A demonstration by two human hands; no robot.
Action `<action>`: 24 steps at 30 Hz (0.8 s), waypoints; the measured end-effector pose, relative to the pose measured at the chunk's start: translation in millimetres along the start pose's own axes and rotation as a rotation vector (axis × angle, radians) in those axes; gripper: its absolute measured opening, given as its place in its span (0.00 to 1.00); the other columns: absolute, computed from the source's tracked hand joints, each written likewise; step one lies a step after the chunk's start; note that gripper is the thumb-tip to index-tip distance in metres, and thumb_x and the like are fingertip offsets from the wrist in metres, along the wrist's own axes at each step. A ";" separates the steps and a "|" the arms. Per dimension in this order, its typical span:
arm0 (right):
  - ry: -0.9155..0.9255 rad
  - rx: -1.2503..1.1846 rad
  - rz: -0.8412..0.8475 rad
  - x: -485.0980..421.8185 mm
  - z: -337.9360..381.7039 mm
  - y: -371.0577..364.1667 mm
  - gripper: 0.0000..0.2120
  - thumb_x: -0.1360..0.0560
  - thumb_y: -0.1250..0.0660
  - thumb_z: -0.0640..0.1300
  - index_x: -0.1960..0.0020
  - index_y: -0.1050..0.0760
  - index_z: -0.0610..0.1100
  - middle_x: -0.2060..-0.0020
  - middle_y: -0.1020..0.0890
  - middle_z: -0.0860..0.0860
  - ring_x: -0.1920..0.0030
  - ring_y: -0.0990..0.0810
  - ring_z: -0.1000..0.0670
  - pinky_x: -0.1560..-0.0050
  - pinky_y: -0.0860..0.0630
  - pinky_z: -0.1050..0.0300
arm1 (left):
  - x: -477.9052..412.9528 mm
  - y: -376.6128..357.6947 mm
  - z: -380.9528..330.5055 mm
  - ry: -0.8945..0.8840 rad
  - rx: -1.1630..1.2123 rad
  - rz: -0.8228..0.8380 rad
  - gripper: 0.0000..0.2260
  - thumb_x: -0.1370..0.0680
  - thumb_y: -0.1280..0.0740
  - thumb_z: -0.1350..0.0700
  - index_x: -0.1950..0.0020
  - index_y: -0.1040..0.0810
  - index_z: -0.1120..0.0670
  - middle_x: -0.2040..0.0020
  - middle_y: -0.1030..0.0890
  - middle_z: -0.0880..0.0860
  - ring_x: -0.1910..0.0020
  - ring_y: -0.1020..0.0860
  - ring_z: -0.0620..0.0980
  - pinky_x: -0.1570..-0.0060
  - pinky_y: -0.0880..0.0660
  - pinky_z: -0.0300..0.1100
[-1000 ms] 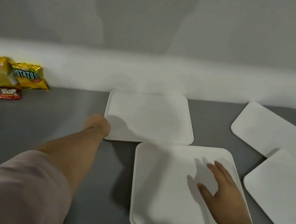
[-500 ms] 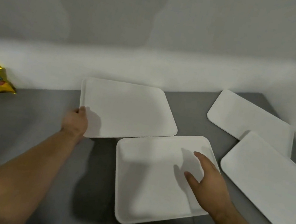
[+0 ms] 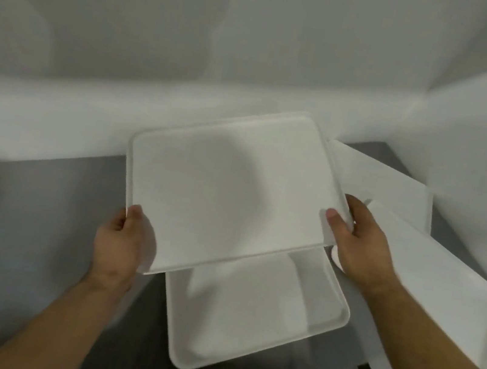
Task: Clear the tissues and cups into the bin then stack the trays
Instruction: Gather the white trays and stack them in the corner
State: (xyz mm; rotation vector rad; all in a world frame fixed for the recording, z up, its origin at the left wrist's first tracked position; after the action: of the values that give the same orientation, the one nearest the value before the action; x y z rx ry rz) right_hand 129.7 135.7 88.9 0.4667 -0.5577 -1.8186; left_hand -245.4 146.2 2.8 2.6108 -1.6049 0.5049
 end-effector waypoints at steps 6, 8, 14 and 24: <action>-0.090 -0.022 -0.211 -4.0 -21.2 29.8 0.12 0.22 0.42 0.55 0.41 0.24 0.60 0.54 0.15 0.62 0.53 0.17 0.56 0.54 0.22 0.54 | 45.4 -27.7 -0.1 -0.069 -0.118 0.045 0.14 0.16 0.38 0.50 0.59 0.23 0.53 0.62 0.21 0.53 0.61 0.22 0.54 0.57 0.25 0.49; -0.095 0.067 -0.234 3.1 -43.1 33.3 0.14 0.19 0.44 0.52 0.38 0.24 0.55 0.52 0.16 0.55 0.51 0.19 0.48 0.49 0.24 0.52 | 58.6 -29.2 8.0 -0.121 -0.219 0.037 0.12 0.16 0.39 0.48 0.56 0.21 0.48 0.60 0.17 0.46 0.58 0.19 0.49 0.54 0.23 0.47; -0.215 0.262 -0.162 35.3 -107.6 18.3 0.11 0.17 0.44 0.47 0.40 0.26 0.46 0.53 0.19 0.48 0.53 0.22 0.42 0.50 0.30 0.52 | 91.7 -17.2 42.7 -0.181 -0.525 0.075 0.11 0.15 0.40 0.51 0.36 0.24 0.40 0.46 0.18 0.35 0.45 0.21 0.36 0.45 0.24 0.42; -0.262 0.405 0.101 50.9 -150.1 -9.8 0.13 0.19 0.41 0.45 0.35 0.27 0.47 0.51 0.18 0.49 0.55 0.19 0.45 0.50 0.19 0.45 | 105.7 16.8 82.4 0.008 -0.938 0.116 0.11 0.20 0.33 0.53 0.39 0.17 0.46 0.51 0.18 0.44 0.54 0.21 0.44 0.55 0.26 0.41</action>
State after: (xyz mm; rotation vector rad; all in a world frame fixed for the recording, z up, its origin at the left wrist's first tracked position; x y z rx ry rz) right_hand 192.3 68.2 -40.5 0.4621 -1.1224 -1.6813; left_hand -195.4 30.9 -46.6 1.8082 -1.4766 -0.2149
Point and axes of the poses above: each hand's wrist, its own x-axis away from the middle knuckle, its own y-axis out of the back of the hand, z = x × y, the point moved 1 cm from there along -x, towards the middle knuckle
